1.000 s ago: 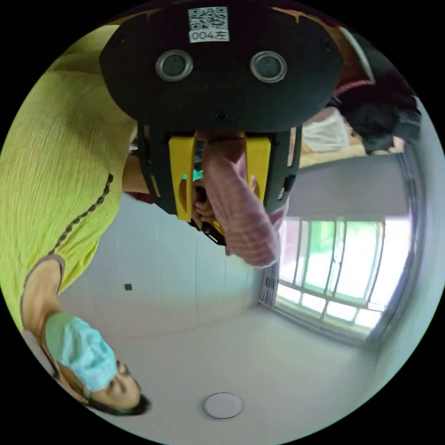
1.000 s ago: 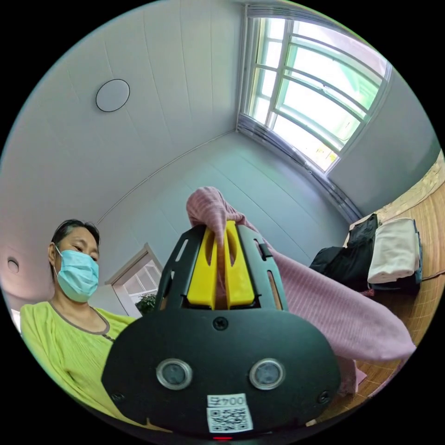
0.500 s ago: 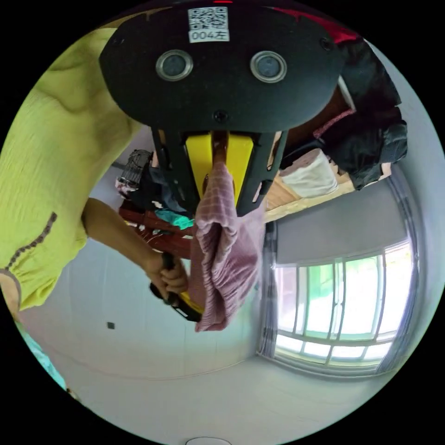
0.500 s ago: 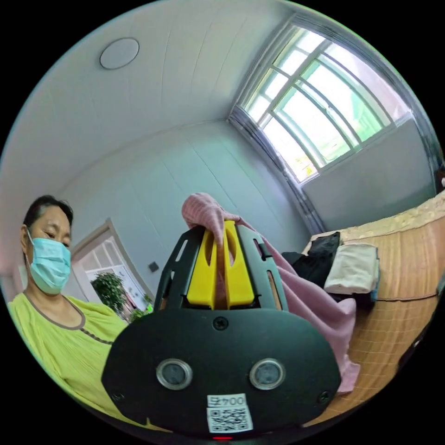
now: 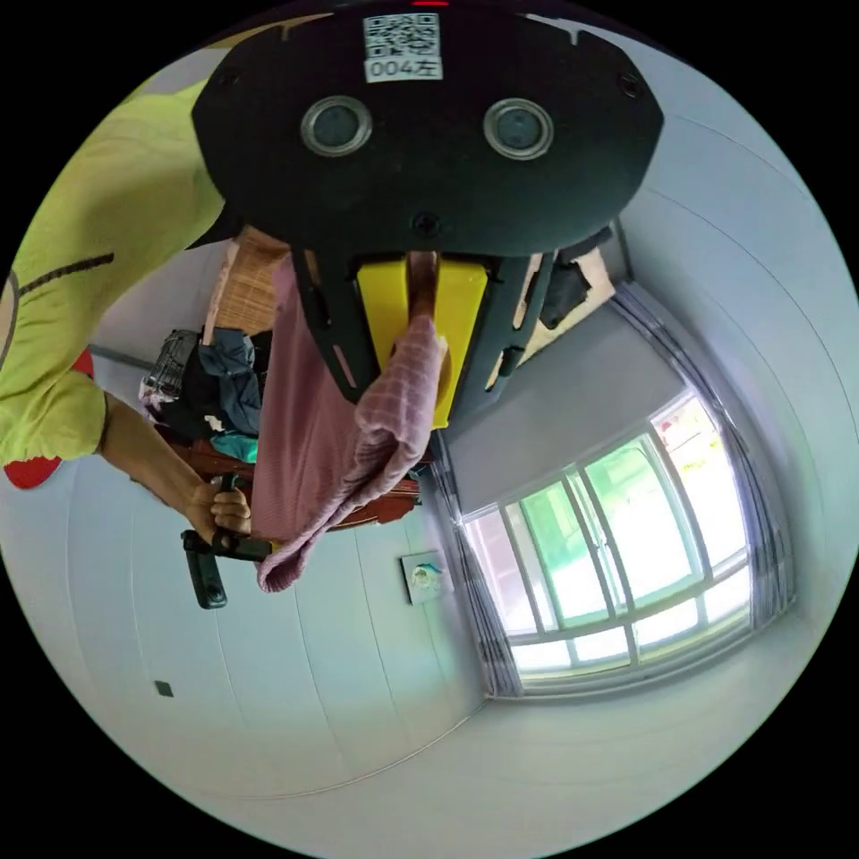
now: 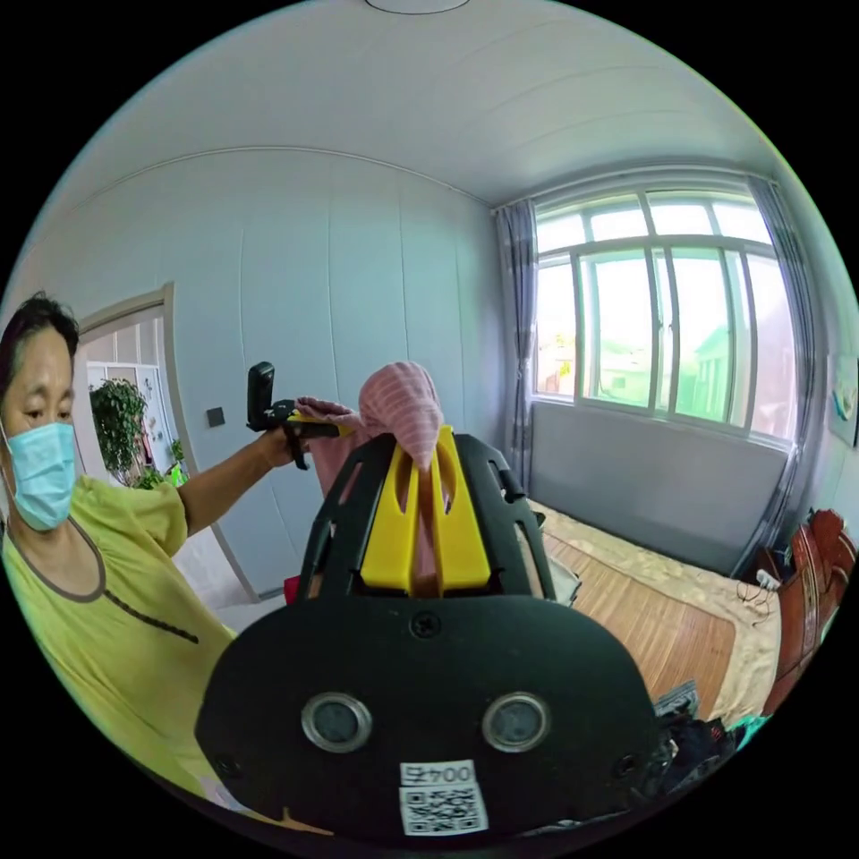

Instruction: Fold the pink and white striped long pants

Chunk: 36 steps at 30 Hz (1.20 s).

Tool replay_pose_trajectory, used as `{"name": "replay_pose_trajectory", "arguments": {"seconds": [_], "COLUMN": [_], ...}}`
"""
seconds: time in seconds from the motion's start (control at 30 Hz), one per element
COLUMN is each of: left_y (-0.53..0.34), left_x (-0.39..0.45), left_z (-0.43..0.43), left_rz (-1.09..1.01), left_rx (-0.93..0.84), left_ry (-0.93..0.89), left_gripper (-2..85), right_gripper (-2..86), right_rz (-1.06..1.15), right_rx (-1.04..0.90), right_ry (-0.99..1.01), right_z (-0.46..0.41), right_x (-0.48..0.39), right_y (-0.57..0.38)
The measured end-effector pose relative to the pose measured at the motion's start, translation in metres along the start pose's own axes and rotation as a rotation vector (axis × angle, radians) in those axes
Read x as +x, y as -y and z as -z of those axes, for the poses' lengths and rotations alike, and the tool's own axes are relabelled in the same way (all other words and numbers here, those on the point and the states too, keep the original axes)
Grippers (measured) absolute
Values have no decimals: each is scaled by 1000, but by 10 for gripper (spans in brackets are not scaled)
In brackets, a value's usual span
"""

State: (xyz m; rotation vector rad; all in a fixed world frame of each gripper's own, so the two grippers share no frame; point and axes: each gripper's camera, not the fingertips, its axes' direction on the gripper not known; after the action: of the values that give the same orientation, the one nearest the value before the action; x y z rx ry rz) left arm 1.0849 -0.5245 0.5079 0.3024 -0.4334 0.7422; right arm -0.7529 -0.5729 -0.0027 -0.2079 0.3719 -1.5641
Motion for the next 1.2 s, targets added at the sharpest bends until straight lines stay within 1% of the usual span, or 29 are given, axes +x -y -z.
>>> {"name": "replay_pose_trajectory", "arguments": {"seconds": [0.13, 0.2, 0.27, 0.33, 0.37, 0.43, 0.6, 0.7, 0.87, 0.93, 1.0, 1.1, 1.17, 1.2], "left_y": [45, 61, 62, 54, 45, 31, 3, -4, -12, -16, -23, -32, -39, -43], "left_x": [14, 22, 30, 37, 42, 53, 80, 89, 83, 78, 70, 62, 55, 50], "left_z": [27, 38, 35, 24, 13, -3, -43, -52, -45, -43, -41, -40, -40, -40], "left_rz": [-36, -31, -16, 15, 26, 8, -97, -171, -233, -238, -242, -266, -284, -291], "left_rx": [56, 85, 77, 62, 48, 20, -67, -73, -38, -33, -31, -41, -45, -45], "left_ry": [7, -31, -57, -110, -144, -168, -279, -328, -383, -393, -409, -414, -422, -428], "left_gripper": [-1, -3, -4, -4, -4, -5, -5, -5, -5, -5, -5, -5, -5, -5], "right_gripper": [-8, -8, -8, -7, -6, -3, 23, 46, 111, 158, 171, 179, 166, 137], "right_rz": [34, 29, -3, -69, -81, -128, -241, -224, -126, -109, -102, -78, -69, -52], "right_rx": [67, 101, 119, 115, 117, 137, 215, 250, 191, 142, 133, 119, 113, 83], "right_ry": [27, 54, 106, 177, 186, 214, 309, 378, 447, 436, 433, 489, 565, 615], "right_z": [38, 50, 54, 50, 48, 40, 19, 13, 10, 5, 3, -3, -11, -20], "right_x": [-14, -19, -18, -15, -14, -14, -12, -22, -37, -39, -41, -41, -39, -39], "right_y": [38, 37, 23, -13, -25, -77, -171, -200, -200, -194, -190, -182, -176, -172]}}
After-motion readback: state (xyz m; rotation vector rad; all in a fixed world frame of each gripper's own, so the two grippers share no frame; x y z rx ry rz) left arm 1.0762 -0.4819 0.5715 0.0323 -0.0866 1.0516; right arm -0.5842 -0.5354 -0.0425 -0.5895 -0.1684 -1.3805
